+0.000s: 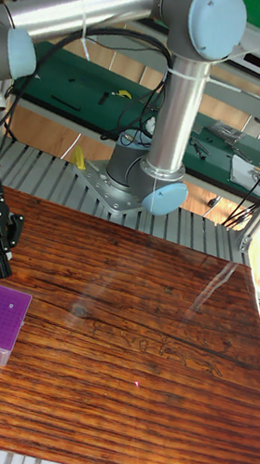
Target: Insert a small pipette tip into the holder for small pipette tips
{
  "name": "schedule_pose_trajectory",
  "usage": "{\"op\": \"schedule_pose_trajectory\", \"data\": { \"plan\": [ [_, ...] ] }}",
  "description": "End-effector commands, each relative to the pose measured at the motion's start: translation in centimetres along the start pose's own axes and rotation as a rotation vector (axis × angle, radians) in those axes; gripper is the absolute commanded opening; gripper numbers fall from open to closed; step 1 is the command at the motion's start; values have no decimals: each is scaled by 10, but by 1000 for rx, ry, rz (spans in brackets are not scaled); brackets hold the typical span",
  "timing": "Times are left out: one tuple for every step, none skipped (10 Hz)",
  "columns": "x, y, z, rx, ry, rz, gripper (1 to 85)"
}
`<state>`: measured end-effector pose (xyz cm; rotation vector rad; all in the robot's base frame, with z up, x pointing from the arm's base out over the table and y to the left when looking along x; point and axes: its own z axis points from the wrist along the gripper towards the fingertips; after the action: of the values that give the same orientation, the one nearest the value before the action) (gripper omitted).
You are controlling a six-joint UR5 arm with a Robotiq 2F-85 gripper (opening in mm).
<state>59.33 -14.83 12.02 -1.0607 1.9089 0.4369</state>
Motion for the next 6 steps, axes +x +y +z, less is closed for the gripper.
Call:
{"op": "schedule_pose_trajectory", "data": {
  "plan": [
    [-19,-2,15,32,-52,23,10],
    [-16,-3,21,46,-47,23,10],
    [-15,-4,24,49,-47,17,10],
    [-15,-4,24,46,-56,22,10],
    [-15,-4,24,46,-58,23,10],
    [-12,-4,25,44,-64,24,10]
  ]
}}
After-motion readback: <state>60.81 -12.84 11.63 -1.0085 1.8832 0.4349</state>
